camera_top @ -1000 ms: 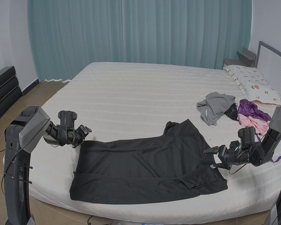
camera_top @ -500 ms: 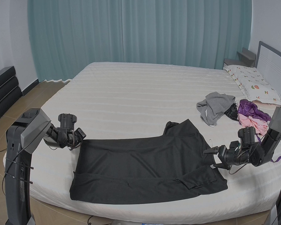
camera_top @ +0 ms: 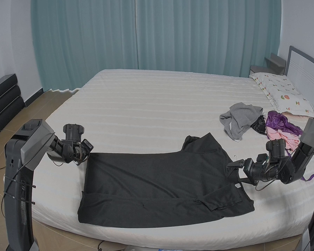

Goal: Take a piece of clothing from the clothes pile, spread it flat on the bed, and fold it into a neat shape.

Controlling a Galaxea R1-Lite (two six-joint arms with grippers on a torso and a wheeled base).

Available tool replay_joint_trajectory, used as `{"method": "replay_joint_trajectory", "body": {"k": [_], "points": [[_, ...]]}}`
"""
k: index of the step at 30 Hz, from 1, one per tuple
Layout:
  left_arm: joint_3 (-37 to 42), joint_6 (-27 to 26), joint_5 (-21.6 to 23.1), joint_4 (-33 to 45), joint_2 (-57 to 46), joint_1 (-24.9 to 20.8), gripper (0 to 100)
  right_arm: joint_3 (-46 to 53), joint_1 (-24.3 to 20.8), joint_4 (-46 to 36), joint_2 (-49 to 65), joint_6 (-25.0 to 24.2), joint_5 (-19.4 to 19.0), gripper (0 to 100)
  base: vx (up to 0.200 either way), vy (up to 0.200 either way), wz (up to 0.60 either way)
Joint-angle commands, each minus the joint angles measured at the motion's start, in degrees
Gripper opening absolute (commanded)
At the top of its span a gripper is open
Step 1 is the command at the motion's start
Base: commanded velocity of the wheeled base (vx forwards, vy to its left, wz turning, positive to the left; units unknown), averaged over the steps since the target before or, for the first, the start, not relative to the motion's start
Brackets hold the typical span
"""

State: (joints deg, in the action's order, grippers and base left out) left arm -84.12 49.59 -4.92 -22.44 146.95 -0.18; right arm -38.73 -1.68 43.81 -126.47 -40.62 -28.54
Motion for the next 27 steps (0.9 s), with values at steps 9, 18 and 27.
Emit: {"method": "replay_joint_trajectory", "body": {"k": [9,18,27], "points": [[0.36,0.51,0.35,0.47,-0.43,-0.26,0,-18.58,-4.38,-2.86,-8.89,3.44,8.67,100,0.0,0.0,0.0],[0.62,0.51,0.27,0.47,-0.43,-0.34,0,-39.41,-5.0,-13.93,-20.05,11.97,15.09,100,0.0,0.0,0.0],[0.62,0.42,0.27,0.47,-0.34,-0.34,0,-49.95,-4.73,-15.78,-25.94,12.41,16.5,100,0.0,0.0,0.0]]}}
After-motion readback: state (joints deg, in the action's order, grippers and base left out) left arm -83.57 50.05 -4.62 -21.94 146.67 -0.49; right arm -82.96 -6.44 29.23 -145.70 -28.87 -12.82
